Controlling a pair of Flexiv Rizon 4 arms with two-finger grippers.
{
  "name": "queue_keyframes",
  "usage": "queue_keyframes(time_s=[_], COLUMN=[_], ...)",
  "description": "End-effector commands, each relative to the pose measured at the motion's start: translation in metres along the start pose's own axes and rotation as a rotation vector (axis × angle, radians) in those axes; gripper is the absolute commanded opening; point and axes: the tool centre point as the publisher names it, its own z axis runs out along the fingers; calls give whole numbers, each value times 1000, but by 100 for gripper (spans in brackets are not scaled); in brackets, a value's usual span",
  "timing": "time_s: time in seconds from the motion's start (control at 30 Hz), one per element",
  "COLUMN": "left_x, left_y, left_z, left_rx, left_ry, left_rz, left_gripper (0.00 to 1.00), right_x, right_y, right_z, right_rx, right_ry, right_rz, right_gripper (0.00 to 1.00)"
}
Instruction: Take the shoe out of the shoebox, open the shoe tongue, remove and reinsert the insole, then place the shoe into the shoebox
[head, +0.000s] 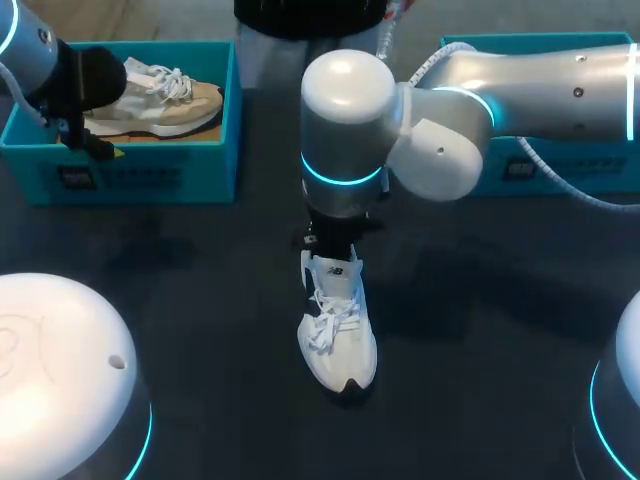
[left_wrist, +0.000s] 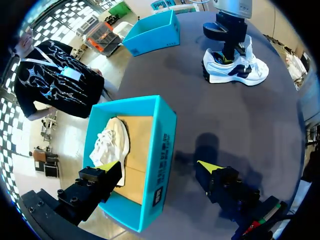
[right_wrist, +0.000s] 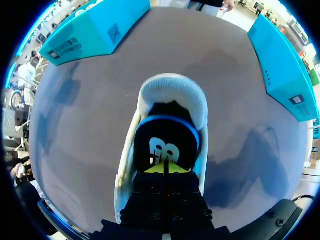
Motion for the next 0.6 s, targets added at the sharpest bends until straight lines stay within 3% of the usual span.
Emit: queue_keyframes(time_s=[0.03,0.33,0.6], left_x=[0,0,0], left_y=[0,0,0], left_z=[-1,-1,-1], left_rx=[-3,-3,-3], left_ry=[1,1,1], left_rz=[0,0,0], left_gripper=[100,100,100], right_x=[-2,-7,-5], right_y=[-1,19,18], right_z=[-21,-10,15], right_rx=[-47,-91,-66], right_ry=[-34,-27,-2], right_rz=[5,2,1], right_gripper=[0,0,0])
